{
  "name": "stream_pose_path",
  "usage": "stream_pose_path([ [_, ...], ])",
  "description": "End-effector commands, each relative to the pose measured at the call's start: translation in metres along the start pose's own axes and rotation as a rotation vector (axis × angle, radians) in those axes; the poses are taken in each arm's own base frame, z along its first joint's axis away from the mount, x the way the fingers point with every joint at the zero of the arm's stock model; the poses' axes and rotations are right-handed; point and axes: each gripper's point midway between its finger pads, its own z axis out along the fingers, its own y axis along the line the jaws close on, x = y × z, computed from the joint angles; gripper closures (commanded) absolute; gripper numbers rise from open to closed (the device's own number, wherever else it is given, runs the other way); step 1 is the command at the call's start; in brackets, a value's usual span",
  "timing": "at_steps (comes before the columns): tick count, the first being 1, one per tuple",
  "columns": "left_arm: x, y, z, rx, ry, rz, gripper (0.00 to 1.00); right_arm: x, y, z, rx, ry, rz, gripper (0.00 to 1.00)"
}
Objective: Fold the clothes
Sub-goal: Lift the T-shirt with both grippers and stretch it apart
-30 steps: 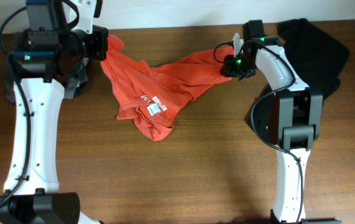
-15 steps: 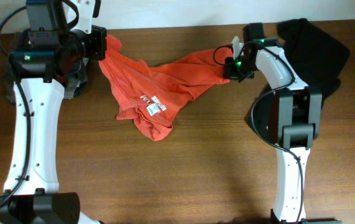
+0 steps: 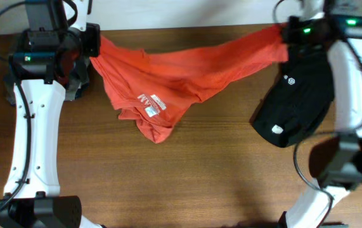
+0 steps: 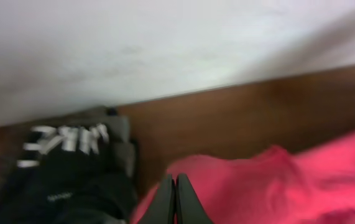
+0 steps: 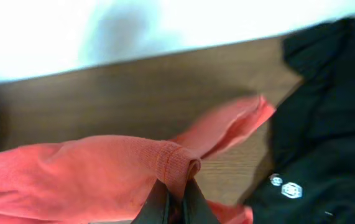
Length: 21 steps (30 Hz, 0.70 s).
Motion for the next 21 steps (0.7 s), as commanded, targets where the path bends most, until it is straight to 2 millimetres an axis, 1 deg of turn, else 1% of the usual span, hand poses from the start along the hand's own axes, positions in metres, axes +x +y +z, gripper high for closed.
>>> stream_pose_path([
  [1,-0.02,0.028,-0.02,-0.125,-0.071,0.003,0.99,-0.01,0.0,-0.031,0.007,-0.052,-0.003,0.96],
  [2,-0.025,0.031,-0.023,-0.131,-0.089,0.001,0.99,-0.013,-0.001,-0.043,0.013,-0.072,-0.003,0.96],
  [3,-0.028,0.032,-0.026,-0.135,-0.102,0.0,0.99,-0.015,-0.001,-0.05,0.016,-0.085,-0.003,0.96],
  [5,-0.036,0.035,-0.036,-0.145,-0.136,-0.002,1.0,-0.022,0.0,-0.072,0.02,-0.127,-0.007,0.96],
  [7,-0.044,0.036,-0.05,-0.151,-0.171,-0.002,0.99,-0.027,0.001,-0.095,0.026,-0.173,-0.011,0.96],
  [8,-0.049,0.036,-0.061,-0.154,-0.193,-0.002,1.0,-0.03,0.001,-0.107,0.032,-0.196,-0.013,0.96],
  [10,-0.059,0.035,-0.086,-0.161,-0.242,-0.001,1.0,-0.033,0.003,-0.133,0.045,-0.243,-0.018,0.96],
  [12,-0.071,0.035,-0.118,-0.171,-0.307,0.0,0.99,-0.035,0.006,-0.16,0.056,-0.291,-0.025,0.96],
  [13,-0.075,0.035,-0.13,-0.175,-0.334,0.0,0.99,-0.035,0.009,-0.171,0.058,-0.31,-0.029,0.96],
  [14,-0.081,0.035,-0.148,-0.182,-0.373,0.001,0.99,-0.034,0.012,-0.186,0.063,-0.333,-0.034,0.96],
  [15,-0.084,0.035,-0.162,-0.188,-0.399,0.0,1.0,-0.033,0.017,-0.199,0.064,-0.354,-0.04,0.96],
  [16,-0.088,0.034,-0.18,-0.194,-0.435,0.001,1.0,-0.031,0.021,-0.211,0.067,-0.375,-0.046,0.96],
  [18,-0.092,0.033,-0.208,-0.207,-0.483,0.0,0.99,-0.027,0.032,-0.233,0.067,-0.409,-0.061,0.96],
  [20,-0.093,0.037,-0.239,-0.248,-0.529,-0.01,1.0,-0.02,0.042,-0.255,0.067,-0.439,-0.075,0.96],
  [21,-0.092,0.039,-0.251,-0.267,-0.545,-0.015,1.0,-0.016,0.047,-0.265,0.067,-0.452,-0.08,0.96],
])
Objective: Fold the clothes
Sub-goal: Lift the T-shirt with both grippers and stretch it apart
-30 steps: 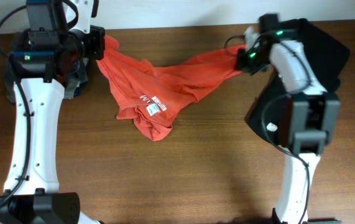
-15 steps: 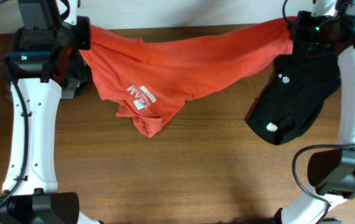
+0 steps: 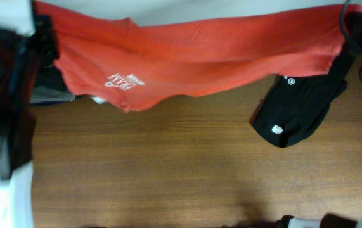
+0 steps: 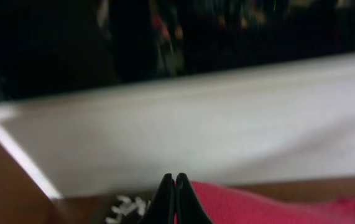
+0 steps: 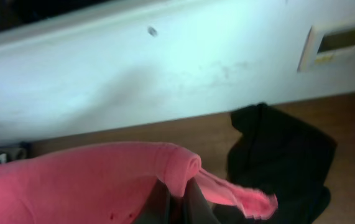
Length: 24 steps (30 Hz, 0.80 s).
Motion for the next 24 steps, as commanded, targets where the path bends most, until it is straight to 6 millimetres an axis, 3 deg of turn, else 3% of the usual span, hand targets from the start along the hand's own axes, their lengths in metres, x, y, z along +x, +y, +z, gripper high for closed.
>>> stream_pose_path([
  [1,-0.026,0.021,-0.042,-0.096,-0.078,0.005,0.99,-0.008,0.016,-0.041,-0.01,-0.066,-0.027,0.96],
  [2,-0.031,0.027,-0.058,-0.124,-0.096,0.009,1.0,-0.006,0.021,-0.056,-0.003,-0.08,-0.032,0.96],
  [7,-0.039,0.032,-0.09,-0.148,-0.127,0.042,1.0,0.002,0.031,-0.095,0.018,-0.106,-0.041,0.96],
  [12,-0.038,0.039,-0.093,-0.19,-0.116,0.06,1.0,0.014,0.031,-0.099,0.027,-0.07,-0.026,0.96],
  [18,-0.018,0.035,-0.052,-0.175,-0.034,0.079,1.0,0.035,0.013,-0.055,0.035,0.085,0.03,0.96],
  [20,0.002,0.03,-0.019,-0.162,0.037,0.088,1.0,0.05,0.0,-0.023,0.039,0.184,0.065,0.96],
  [24,0.035,0.023,0.029,-0.143,0.138,0.101,1.0,0.071,-0.019,0.024,0.046,0.313,0.109,0.96],
])
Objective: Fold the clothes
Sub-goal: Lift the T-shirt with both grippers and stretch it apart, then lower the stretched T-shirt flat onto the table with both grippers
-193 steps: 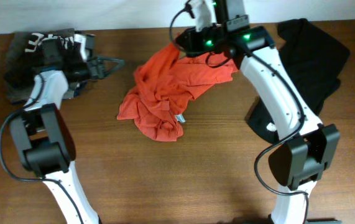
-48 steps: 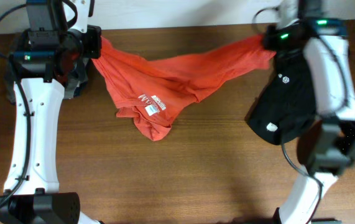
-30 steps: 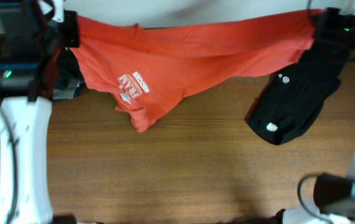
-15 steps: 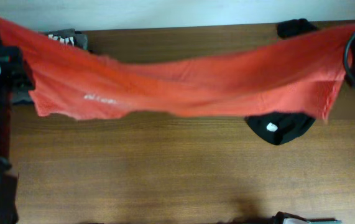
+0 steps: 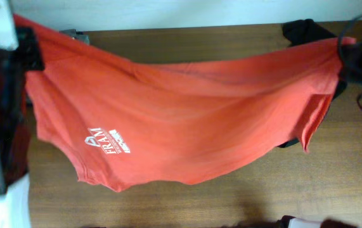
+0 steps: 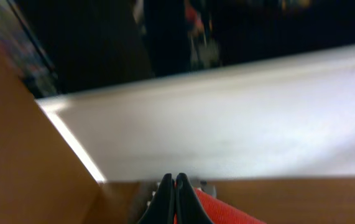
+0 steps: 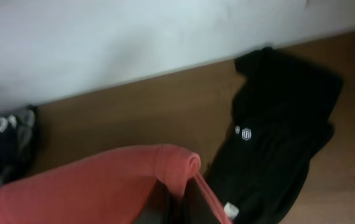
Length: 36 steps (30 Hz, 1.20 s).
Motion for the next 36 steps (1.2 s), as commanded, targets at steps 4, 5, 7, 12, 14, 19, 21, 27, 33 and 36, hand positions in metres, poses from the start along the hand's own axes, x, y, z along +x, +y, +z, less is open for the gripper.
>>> stream_pose_path([
  [4,0.059,-0.024,0.086,0.017,0.179,0.051,1.0,0.018,-0.038,0.093,0.019,0.213,0.047,0.96],
  [5,0.07,-0.029,0.099,0.023,0.208,0.058,1.0,0.022,-0.042,0.108,0.015,0.242,0.056,0.96],
  [7,0.088,-0.037,0.12,0.032,0.25,0.066,1.0,0.03,-0.048,0.136,0.011,0.289,0.065,0.96],
  [12,0.134,-0.056,0.166,0.052,0.337,0.084,1.0,0.049,-0.056,0.21,-0.011,0.374,0.061,0.96],
  [14,0.153,-0.063,0.183,0.058,0.368,0.09,1.0,0.057,-0.057,0.24,-0.021,0.396,0.052,0.96],
  [19,0.192,-0.078,0.219,0.069,0.416,0.1,1.0,0.073,-0.055,0.308,-0.049,0.398,0.016,0.96],
  [21,0.206,-0.084,0.232,0.071,0.425,0.101,1.0,0.077,-0.054,0.333,-0.059,0.378,0.001,0.96],
  [27,0.243,-0.098,0.26,0.069,0.458,0.056,1.0,0.084,-0.054,0.388,-0.07,0.321,-0.007,0.96],
  [33,0.271,-0.107,0.271,0.075,0.501,0.034,1.0,0.082,-0.056,0.425,-0.058,0.24,-0.011,0.96],
  [36,0.278,-0.108,0.273,0.077,0.515,0.037,1.0,0.076,-0.053,0.443,-0.065,0.176,-0.003,0.96],
])
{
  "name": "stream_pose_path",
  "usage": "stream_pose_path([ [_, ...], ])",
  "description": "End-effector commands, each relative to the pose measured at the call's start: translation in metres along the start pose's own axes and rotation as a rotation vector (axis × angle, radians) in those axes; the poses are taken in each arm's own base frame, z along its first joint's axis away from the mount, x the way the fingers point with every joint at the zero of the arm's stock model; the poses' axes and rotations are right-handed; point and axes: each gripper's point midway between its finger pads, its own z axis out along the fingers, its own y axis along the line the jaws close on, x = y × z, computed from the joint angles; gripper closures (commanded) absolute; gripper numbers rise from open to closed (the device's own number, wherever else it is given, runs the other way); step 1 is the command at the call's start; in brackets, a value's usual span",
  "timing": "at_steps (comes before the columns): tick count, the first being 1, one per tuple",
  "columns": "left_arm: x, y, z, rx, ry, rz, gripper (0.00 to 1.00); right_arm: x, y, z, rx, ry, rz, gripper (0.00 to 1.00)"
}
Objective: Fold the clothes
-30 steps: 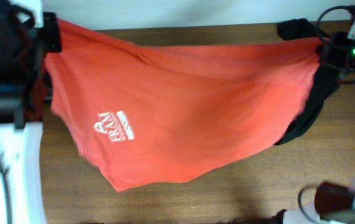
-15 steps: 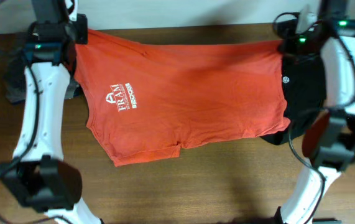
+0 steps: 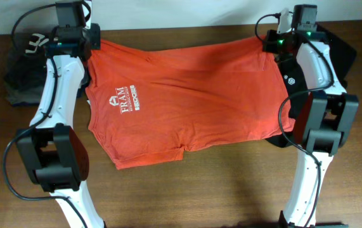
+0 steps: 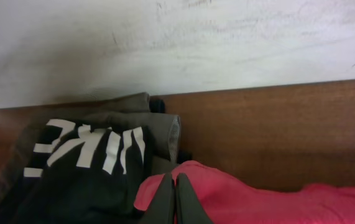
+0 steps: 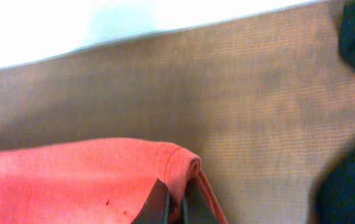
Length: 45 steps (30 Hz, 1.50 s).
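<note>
An orange-red T-shirt (image 3: 181, 95) with a white FRAM print lies spread flat on the wooden table (image 3: 187, 190), print side up. My left gripper (image 3: 90, 43) is shut on its far left corner, the red cloth (image 4: 239, 202) bunched beside the closed left gripper (image 4: 175, 199). At the far right corner my right gripper (image 3: 271, 42) is shut on the hem, which folds over the right gripper (image 5: 176, 202) as a rolled edge (image 5: 177, 165).
A dark folded garment with white lettering (image 3: 25, 69) lies at the far left, close by the left gripper; it shows too (image 4: 84, 162). A black garment (image 3: 333, 63) lies under the right arm at the far right. A white wall (image 4: 177, 43) runs behind the table.
The shirt hung in the air, stretched between both raised grippers near the camera. Now it lies flat on the table, with both grippers low at the far edge, still shut on its corners.
At first the shirt lay bunched at the table's far side, each gripper shut on an end. Then it was stretched wide and lifted at the back, then held high over the table. Now it is laid out flat, print up.
</note>
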Motion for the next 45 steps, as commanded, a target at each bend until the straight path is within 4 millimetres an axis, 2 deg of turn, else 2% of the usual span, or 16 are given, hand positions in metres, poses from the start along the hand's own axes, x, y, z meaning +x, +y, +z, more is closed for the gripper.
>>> stream_pose_path([
  [1,0.005,0.002,0.008,-0.012,0.01,-0.021,1.0,-0.004,0.002,0.019,0.011,-0.042,0.018,0.96],
  [3,0.004,0.002,0.008,-0.013,0.008,-0.022,1.0,-0.013,0.007,0.03,-0.002,-0.097,-0.004,0.96],
  [6,0.003,0.003,0.008,-0.013,0.001,-0.023,0.99,-0.021,0.011,0.032,-0.013,-0.135,-0.022,0.75],
  [7,0.002,0.002,0.008,-0.01,-0.002,-0.024,1.0,-0.024,0.012,0.032,-0.017,-0.145,-0.025,0.73],
  [10,0.001,-0.001,0.008,-0.004,-0.004,-0.021,1.0,-0.033,0.014,0.023,-0.021,-0.164,-0.028,0.67],
  [14,0.0,-0.006,0.007,0.018,-0.007,-0.018,1.0,-0.037,0.008,0.004,-0.005,-0.136,-0.006,0.66],
  [18,0.0,-0.009,0.007,0.021,-0.008,-0.016,0.99,-0.019,0.001,-0.005,0.017,-0.041,0.02,0.66],
  [21,0.0,-0.011,0.007,0.025,-0.006,-0.013,1.0,0.011,-0.004,0.0,0.038,0.07,0.001,0.66],
  [26,0.001,-0.012,0.006,0.026,-0.003,-0.012,1.0,0.04,-0.022,0.005,0.124,0.151,0.022,0.67],
  [29,0.002,-0.012,0.006,0.027,0.003,-0.011,1.0,0.047,-0.024,0.009,0.127,0.17,0.012,0.7],
  [37,0.003,-0.012,0.006,0.027,0.005,-0.01,1.0,0.069,-0.017,0.026,0.117,0.228,0.003,0.71],
  [45,0.003,-0.012,0.006,0.027,0.005,-0.01,1.0,0.069,-0.011,0.029,0.111,0.224,-0.009,0.71],
])
